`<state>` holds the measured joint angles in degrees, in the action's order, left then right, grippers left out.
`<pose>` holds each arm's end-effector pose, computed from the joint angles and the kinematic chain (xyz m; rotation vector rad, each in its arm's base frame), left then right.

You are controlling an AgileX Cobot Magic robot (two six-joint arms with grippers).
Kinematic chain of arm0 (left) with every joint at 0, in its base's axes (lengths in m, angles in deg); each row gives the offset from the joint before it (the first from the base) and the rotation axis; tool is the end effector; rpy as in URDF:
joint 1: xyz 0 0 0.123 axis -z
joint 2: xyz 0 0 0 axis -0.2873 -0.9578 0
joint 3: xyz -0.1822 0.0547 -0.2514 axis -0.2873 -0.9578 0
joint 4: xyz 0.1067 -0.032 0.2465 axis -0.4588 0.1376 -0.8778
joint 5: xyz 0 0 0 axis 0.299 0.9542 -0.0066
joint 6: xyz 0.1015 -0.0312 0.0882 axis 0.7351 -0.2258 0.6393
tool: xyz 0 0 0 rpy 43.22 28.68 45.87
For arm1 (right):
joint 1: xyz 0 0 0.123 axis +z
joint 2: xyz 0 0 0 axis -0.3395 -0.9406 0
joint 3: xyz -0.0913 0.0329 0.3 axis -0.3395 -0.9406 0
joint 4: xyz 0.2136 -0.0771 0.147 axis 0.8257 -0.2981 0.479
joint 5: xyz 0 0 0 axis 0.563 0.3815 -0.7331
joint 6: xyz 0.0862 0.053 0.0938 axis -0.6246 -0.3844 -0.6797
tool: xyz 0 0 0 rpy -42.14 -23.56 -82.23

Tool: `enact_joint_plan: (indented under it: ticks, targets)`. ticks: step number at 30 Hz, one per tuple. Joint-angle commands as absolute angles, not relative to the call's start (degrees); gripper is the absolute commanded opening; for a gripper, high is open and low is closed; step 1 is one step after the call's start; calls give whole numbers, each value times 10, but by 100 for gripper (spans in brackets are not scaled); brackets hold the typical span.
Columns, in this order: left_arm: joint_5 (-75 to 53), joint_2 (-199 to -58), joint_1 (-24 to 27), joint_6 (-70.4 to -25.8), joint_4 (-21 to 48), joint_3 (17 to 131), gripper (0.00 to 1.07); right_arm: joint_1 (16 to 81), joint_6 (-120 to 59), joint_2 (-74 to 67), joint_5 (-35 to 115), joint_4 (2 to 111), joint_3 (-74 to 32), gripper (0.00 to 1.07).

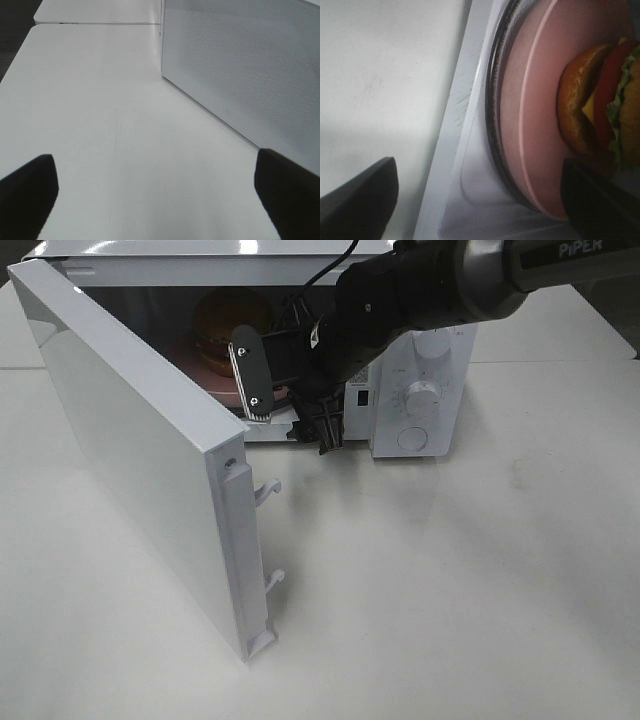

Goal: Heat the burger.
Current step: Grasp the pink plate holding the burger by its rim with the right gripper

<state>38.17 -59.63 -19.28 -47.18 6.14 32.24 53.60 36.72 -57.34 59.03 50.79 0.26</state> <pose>0.0236 -0.0133 0.2682 0.0420 2.0158 -0.0634 0.4562 0.3002 0.1600 -1.9476 1.3595 -0.4022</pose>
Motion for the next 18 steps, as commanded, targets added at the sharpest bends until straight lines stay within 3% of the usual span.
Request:
enact_joint_plan:
  ticks: [1,18]
  targets:
    - [377,-583,-193,-475,65,321,100,535,356,-592,586,508,29,84]
    - [377,-583,-193,-475,65,321,100,535,355,-677,626,508,150,81]
